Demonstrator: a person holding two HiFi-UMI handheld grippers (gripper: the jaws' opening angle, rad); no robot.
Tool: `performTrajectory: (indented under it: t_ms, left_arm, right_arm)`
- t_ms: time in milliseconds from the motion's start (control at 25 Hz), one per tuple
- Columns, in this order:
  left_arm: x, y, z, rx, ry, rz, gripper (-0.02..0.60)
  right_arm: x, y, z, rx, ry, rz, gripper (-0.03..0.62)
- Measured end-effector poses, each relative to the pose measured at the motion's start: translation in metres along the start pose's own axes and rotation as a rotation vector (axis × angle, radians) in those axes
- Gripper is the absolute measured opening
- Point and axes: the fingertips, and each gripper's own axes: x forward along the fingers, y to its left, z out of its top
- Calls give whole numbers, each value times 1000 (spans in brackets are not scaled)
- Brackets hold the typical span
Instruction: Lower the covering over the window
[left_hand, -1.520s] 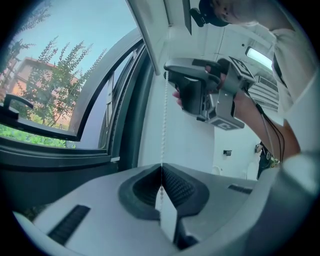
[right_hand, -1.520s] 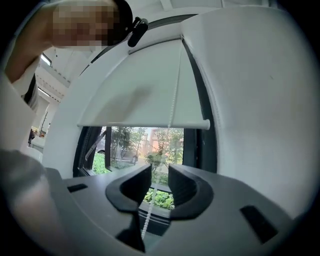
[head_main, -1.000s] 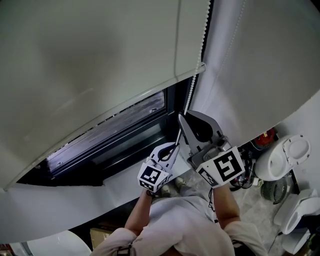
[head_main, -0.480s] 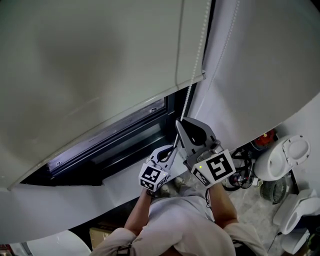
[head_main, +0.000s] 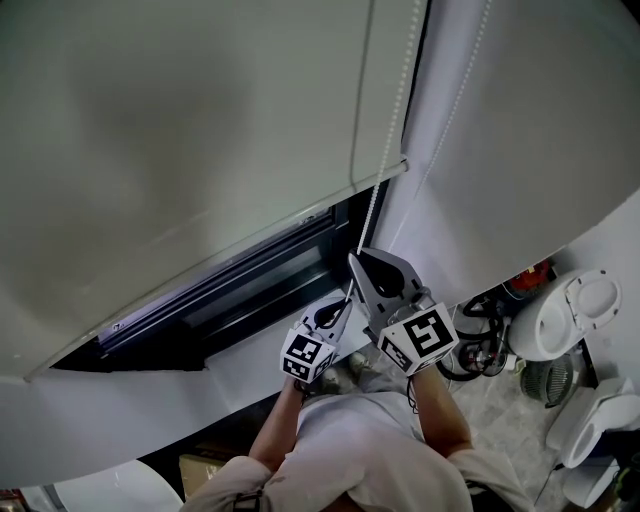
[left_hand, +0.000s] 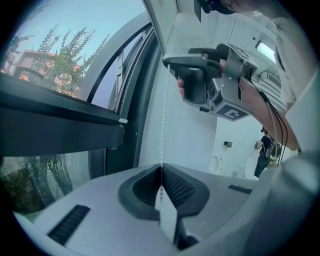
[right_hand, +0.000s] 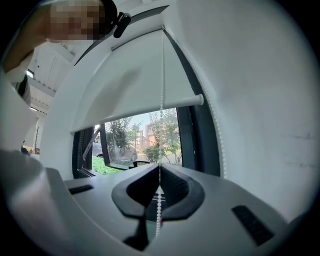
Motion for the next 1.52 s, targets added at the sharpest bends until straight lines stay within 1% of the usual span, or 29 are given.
performTrajectory:
  t_ms: [280,440,560,680,760,800,880,1080,1240,1360,1520]
  left_arm:
    - [2,5,-27,-12,40,16,15]
    - [1,11,-37,-14,60,50,17]
    - [-1,16,-38,-4,65,77,17]
    - [-4,17,-32,2,49,81,21]
    - [-7,18,-26,7,37,85,46]
    - [-8,18,-22,10,28,85,67]
    - [-12,17,-11,16,7,83,83]
    - [-28,11,29,36,-48,75,86]
    - [-42,2,79,52,-112,59,86]
    - [-50,-6,119,87,-169,35,86]
    - [-55,-12,161,131,-229,10,86]
  right_arm:
    - [-1,1,-28,40,44,13,-2]
    - [-3,3,-42,62,70,18,-2]
    - [-4,6,-55,82,97,26,-2]
    - [-6,8,-69,102,123,32,-2]
    - [-7,8,-78,113,136,33,-2]
    - [-7,8,-81,118,142,33,-2]
    - [-8,7,-89,125,154,35,-2]
    - [-10,5,-104,145,173,36,0]
    - [-10,5,-113,151,187,35,-2]
    - [-10,6,-122,160,201,36,-1]
    - [-10,7,-125,159,199,33,-2]
